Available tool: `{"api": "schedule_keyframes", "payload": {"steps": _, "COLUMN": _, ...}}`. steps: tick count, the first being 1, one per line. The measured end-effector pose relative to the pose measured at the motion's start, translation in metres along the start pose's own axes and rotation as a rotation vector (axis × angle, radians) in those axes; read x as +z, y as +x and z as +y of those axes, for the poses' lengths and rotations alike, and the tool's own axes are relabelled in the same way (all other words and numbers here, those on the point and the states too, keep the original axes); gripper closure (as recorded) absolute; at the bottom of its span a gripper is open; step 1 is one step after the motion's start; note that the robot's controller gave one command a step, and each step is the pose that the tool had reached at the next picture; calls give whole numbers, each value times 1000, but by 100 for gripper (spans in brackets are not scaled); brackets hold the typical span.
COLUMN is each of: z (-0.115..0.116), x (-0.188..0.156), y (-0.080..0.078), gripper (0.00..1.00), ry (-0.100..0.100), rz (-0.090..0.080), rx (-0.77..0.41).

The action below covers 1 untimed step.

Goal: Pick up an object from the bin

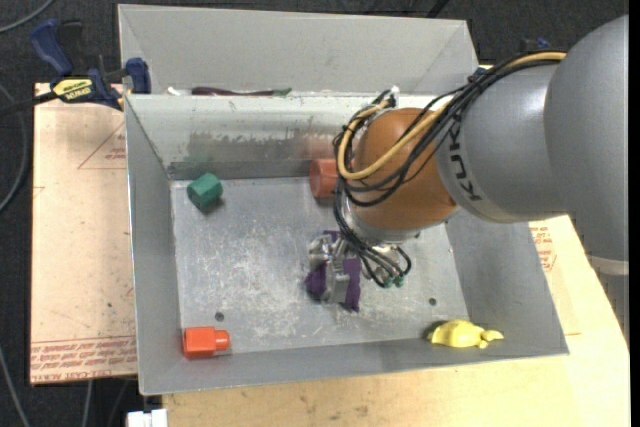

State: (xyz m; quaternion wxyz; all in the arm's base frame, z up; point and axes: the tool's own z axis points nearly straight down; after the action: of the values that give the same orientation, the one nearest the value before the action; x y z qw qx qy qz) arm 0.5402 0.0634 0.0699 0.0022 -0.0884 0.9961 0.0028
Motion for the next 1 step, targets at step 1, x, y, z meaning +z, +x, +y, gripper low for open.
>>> {"api": "schedule_keyframes", "payload": {"steps": 1, "z": 0, "x": 0, "y": 0, "gripper": 100, "ry": 0, "rz": 0, "rx": 0}}
